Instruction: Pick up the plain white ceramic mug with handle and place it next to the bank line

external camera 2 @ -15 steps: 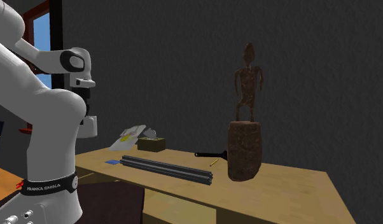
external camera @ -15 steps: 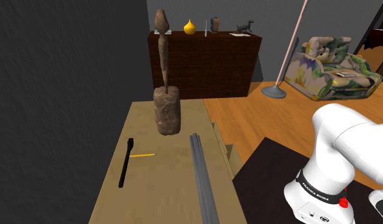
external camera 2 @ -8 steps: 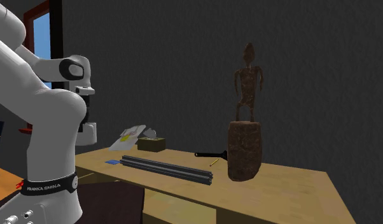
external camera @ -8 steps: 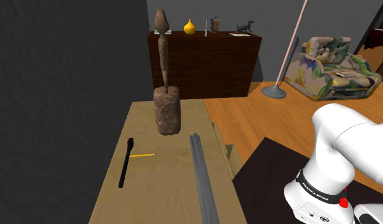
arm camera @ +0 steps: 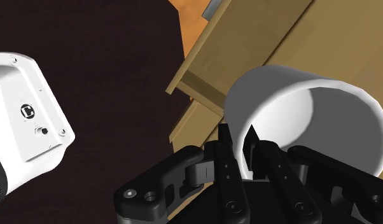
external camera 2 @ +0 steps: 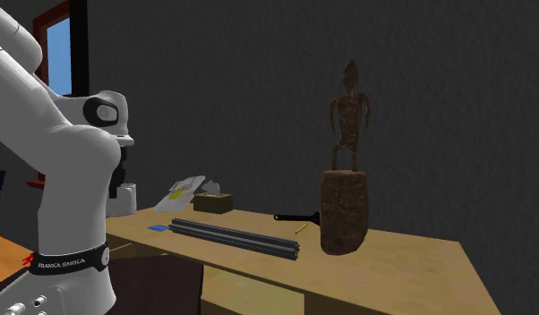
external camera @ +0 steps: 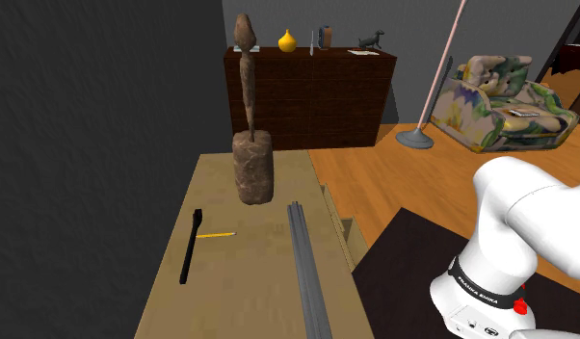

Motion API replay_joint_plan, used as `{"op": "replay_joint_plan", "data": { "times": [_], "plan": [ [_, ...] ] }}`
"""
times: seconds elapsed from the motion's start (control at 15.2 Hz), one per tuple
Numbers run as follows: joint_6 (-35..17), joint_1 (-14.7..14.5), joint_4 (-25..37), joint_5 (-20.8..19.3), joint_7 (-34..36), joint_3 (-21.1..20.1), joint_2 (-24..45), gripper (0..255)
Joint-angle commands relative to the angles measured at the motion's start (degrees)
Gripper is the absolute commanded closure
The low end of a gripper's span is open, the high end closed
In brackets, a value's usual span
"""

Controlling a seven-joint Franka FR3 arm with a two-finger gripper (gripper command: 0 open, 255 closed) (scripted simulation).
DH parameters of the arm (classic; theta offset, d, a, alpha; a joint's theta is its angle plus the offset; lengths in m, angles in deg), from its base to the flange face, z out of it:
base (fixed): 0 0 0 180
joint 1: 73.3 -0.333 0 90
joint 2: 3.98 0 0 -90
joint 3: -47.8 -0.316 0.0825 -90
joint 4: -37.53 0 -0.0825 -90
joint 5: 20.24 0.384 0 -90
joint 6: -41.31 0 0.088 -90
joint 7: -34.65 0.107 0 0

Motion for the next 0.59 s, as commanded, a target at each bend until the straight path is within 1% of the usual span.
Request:
{"op": "replay_joint_plan", "data": {
  "times": [0.0, 0.53],
  "plan": [
    [-2.09, 0.55, -0.47, 0.81, -0.06, -1.64, 1.36, 255],
    [-10.87, 3.57, -2.52, 3.75, -0.85, -8.42, 7.46, 255]
  ]
}}
